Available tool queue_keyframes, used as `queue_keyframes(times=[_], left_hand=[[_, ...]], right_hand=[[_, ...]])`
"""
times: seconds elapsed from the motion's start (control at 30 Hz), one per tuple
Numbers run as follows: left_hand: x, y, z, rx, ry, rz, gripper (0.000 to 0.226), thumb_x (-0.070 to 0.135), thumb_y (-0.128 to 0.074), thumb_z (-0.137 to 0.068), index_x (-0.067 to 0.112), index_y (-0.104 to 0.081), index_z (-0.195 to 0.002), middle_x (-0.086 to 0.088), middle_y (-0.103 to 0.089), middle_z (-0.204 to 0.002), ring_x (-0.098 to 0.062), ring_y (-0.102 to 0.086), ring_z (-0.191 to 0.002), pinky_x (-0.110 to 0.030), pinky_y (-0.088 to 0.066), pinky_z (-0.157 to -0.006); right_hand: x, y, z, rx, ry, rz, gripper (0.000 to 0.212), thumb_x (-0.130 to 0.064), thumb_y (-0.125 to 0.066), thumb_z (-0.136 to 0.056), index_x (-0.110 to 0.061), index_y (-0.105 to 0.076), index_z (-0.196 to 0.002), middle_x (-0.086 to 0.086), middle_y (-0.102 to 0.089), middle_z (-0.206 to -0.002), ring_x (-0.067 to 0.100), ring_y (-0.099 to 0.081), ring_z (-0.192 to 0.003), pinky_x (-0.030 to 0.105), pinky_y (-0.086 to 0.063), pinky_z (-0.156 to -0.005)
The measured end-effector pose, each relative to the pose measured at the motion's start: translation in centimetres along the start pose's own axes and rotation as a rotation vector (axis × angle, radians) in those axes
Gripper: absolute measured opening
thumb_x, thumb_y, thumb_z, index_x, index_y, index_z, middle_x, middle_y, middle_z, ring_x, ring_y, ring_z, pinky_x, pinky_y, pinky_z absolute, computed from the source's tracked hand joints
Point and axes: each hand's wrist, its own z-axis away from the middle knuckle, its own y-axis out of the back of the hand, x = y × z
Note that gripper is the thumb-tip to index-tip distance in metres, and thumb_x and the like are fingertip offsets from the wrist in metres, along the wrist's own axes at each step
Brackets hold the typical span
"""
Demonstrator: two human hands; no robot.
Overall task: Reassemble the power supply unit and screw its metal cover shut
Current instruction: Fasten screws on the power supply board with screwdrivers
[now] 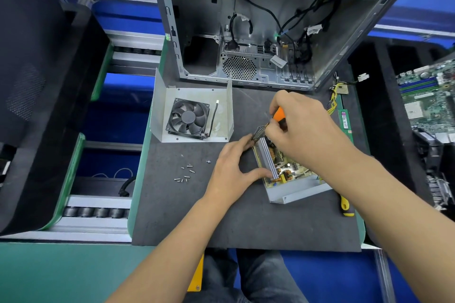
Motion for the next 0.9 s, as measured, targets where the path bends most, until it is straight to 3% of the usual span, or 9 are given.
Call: queue_keyframes(times=[0.27, 0.37, 0.43, 0.6, 0.73, 0.83, 0.9], left_hand=[[-0.1, 0.0, 0.0, -0.023, 0.015, 0.001, 0.094, 0.052, -0.086, -0.064, 0.031, -0.046, -0.147, 0.007, -0.053, -0.131, -0.012, -0.051, -0.130, -0.039, -0.037, -0.115], [0.1, 0.0, 0.1, -0.043, 0.013, -0.061, 0.099, 0.065, -0.075, -0.063, 0.031, -0.042, -0.149, 0.006, -0.053, -0.133, -0.013, -0.047, -0.132, -0.035, -0.035, -0.116], [0.3, 0.0, 0.1, -0.049, 0.021, -0.077, 0.102, 0.070, -0.071, -0.062, 0.030, -0.041, -0.150, 0.006, -0.052, -0.134, -0.012, -0.045, -0.133, -0.032, -0.034, -0.116], [-0.1, -0.1, 0.3, -0.012, 0.006, -0.031, 0.097, 0.049, -0.086, -0.067, 0.021, -0.043, -0.149, 0.002, -0.053, -0.135, -0.016, -0.050, -0.133, -0.042, -0.036, -0.116], [0.0, -0.1, 0.2, -0.015, -0.007, -0.029, 0.100, 0.059, -0.078, -0.063, 0.019, -0.044, -0.149, 0.002, -0.054, -0.133, -0.014, -0.051, -0.132, -0.038, -0.036, -0.116], [0.2, 0.1, 0.5, 0.043, -0.014, -0.013, 0.082, 0.057, -0.072, -0.072, 0.022, -0.051, -0.143, 0.008, -0.061, -0.128, 0.003, -0.051, -0.126, -0.015, -0.034, -0.109], [0.2, 0.2, 0.5, 0.161, -0.028, 0.020, 0.052, 0.044, -0.064, -0.087, 0.021, -0.059, -0.133, 0.011, -0.068, -0.119, 0.006, -0.058, -0.115, -0.016, -0.043, -0.101]], right_hand=[[-0.2, 0.4, -0.3, -0.018, 0.107, 0.202, 0.022, -0.035, -0.056, -0.098, -0.013, -0.056, -0.100, 0.005, -0.056, -0.091, 0.035, -0.058, -0.084, 0.041, -0.046, -0.073], [-0.4, 0.4, 0.1, -0.087, 0.096, 0.178, 0.016, -0.028, -0.055, -0.097, -0.014, -0.051, -0.103, 0.006, -0.046, -0.106, 0.038, -0.057, -0.084, 0.048, -0.049, -0.072], [-0.4, 0.4, 0.2, -0.098, 0.122, 0.175, 0.009, -0.019, -0.052, -0.095, -0.014, -0.049, -0.102, 0.005, -0.043, -0.106, 0.038, -0.055, -0.082, 0.048, -0.048, -0.070], [0.0, 0.0, 0.0, -0.119, 0.119, 0.275, 0.011, -0.020, -0.050, -0.099, -0.011, -0.053, -0.105, 0.007, -0.052, -0.102, 0.035, -0.056, -0.091, 0.036, -0.032, -0.070], [0.3, 0.2, -0.1, -0.090, 0.067, 0.175, 0.011, -0.020, -0.053, -0.096, -0.011, -0.056, -0.102, 0.007, -0.056, -0.100, 0.036, -0.056, -0.090, 0.041, -0.043, -0.075], [0.6, 0.2, 0.0, -0.060, 0.049, 0.105, 0.008, -0.018, -0.056, -0.093, -0.010, -0.057, -0.096, 0.008, -0.055, -0.095, 0.036, -0.055, -0.087, 0.046, -0.047, -0.077], [1.0, 0.4, 0.2, -0.014, 0.030, 0.037, 0.005, -0.016, -0.058, -0.089, -0.012, -0.058, -0.090, 0.004, -0.056, -0.089, 0.029, -0.054, -0.083, 0.042, -0.047, -0.076]])
